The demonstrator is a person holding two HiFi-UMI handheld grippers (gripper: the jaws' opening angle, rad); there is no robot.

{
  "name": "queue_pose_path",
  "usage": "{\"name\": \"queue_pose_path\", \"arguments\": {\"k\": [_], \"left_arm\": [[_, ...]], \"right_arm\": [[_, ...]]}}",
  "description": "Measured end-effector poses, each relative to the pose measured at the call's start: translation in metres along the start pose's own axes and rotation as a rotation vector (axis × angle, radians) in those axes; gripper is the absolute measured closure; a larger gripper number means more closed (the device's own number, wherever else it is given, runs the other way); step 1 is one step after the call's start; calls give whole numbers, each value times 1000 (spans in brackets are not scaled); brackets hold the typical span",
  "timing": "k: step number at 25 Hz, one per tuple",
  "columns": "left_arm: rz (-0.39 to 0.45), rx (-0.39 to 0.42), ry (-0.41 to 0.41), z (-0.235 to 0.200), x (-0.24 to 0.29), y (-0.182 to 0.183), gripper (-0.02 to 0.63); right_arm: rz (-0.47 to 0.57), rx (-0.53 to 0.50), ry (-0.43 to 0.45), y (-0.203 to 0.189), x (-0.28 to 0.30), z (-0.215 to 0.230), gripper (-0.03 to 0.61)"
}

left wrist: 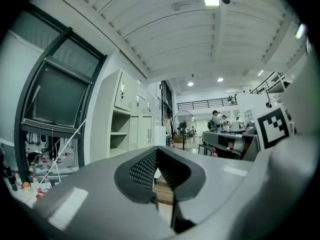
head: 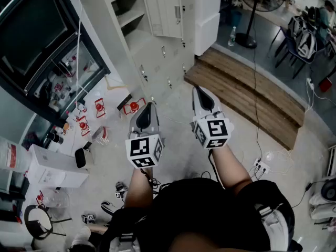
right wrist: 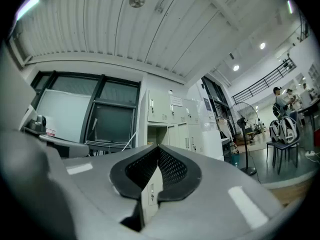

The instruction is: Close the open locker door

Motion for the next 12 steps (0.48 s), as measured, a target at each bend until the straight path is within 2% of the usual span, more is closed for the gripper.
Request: {"name": "queue_pose_path", "arguments": {"k": [12], "left_arm": [[2,13,-35,44,45,-8,614]], "right_arm": [[-12,-21,6,-10,3,52,569]]}}
Point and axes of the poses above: the fingertips, and each gripper's own axes: x forward along the fingers, z to its right, y out of its top, the point moved 2 cm from there along -x, backward along the fingers, and after that the axes turned 13 degrees about -x, right-handed, at the moved point
